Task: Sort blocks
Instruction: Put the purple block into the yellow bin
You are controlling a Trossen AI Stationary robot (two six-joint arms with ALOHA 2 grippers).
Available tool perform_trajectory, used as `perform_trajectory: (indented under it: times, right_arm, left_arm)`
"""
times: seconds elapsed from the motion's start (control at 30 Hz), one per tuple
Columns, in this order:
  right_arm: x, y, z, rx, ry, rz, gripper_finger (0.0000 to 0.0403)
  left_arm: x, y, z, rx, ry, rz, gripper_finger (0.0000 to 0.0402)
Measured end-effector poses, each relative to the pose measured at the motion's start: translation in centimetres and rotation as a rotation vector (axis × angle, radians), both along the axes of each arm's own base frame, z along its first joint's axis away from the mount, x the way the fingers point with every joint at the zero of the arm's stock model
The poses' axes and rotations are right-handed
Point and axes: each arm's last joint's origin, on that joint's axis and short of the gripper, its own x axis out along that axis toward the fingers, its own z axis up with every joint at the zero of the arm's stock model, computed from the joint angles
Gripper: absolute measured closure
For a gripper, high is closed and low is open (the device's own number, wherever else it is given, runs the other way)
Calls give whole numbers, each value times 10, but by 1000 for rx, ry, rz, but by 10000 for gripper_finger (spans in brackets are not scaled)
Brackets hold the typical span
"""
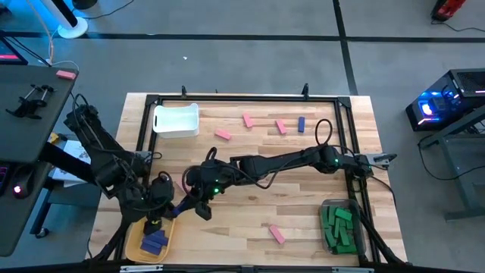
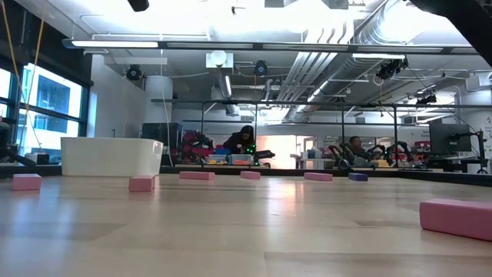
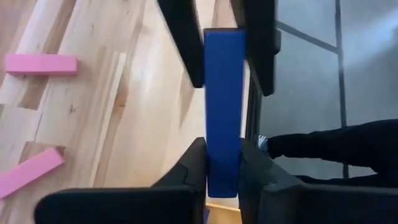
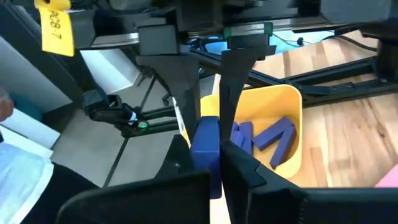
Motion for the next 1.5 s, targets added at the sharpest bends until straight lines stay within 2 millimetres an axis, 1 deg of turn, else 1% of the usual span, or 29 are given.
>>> perform_trajectory:
  times: [0.03, 0.13, 0.2, 0.33, 0.43, 0.53, 0.63, 0.7, 0.8, 0.87, 0.93, 1.0, 1.07, 1.17, 1.23, 1.33, 1.4, 1.5]
  right_arm:
    - [0, 1, 0, -1, -1, -1, 403]
    - [0, 0, 0, -10, 1, -24, 400]
    - [-1, -2, -1, -12, 17, -37, 388]
    - [-4, -16, 5, -31, 50, -77, 332]
    - [-10, -26, 20, -75, 21, -122, 281]
    - [-19, -38, 39, -91, 12, -151, 241]
    - [-30, -48, 47, -108, 71, -164, 221]
    - [-36, -50, 48, -128, 118, -168, 219]
    - [-44, -52, 51, -146, 169, -180, 218]
    - [-46, -51, 50, -150, 198, -182, 218]
    - [-48, -49, 47, -157, 227, -186, 218]
    - [-47, -48, 45, -152, 235, -204, 218]
    - [-47, -48, 46, -142, 233, -223, 218]
    - [-48, -49, 47, -113, 243, -241, 218]
    - [-48, -49, 48, -95, 250, -255, 218]
    - [-52, -50, 55, -79, 237, -294, 218]
    - [-56, -48, 63, -76, 222, -319, 218]
    - [-61, -42, 69, -76, 212, -354, 218]
  left_arm:
    - [0, 0, 0, -6, -1, 0, 381]
    - [1, 2, 0, -5, 10, 1, 377]
    - [1, 2, -1, -8, 26, -8, 378]
    - [-8, 4, -5, 16, 109, 1, 378]
    - [-17, 3, -6, 12, 173, -3, 380]
    - [-29, -4, -7, -31, 241, -17, 380]
    - [-50, -17, -11, -69, 343, -32, 380]
    - [-67, -26, -19, -95, 396, -11, 380]
    - [-91, -39, -41, -152, 474, 49, 380]
    - [-104, -44, -57, -190, 505, 74, 380]
    - [-108, -45, -69, -220, 496, 127, 380]
    - [-105, -45, -76, -244, 463, 169, 379]
    - [-101, -43, -80, -242, 439, 198, 362]
    - [-94, -42, -81, -226, 418, 180, 313]
    - [-90, -41, -81, -204, 426, 133, 277]
    - [-87, -39, -81, -178, 475, 40, 231]
    - [-87, -37, -79, -184, 505, -27, 207]
    - [-87, -30, -70, -221, 504, -76, 186]
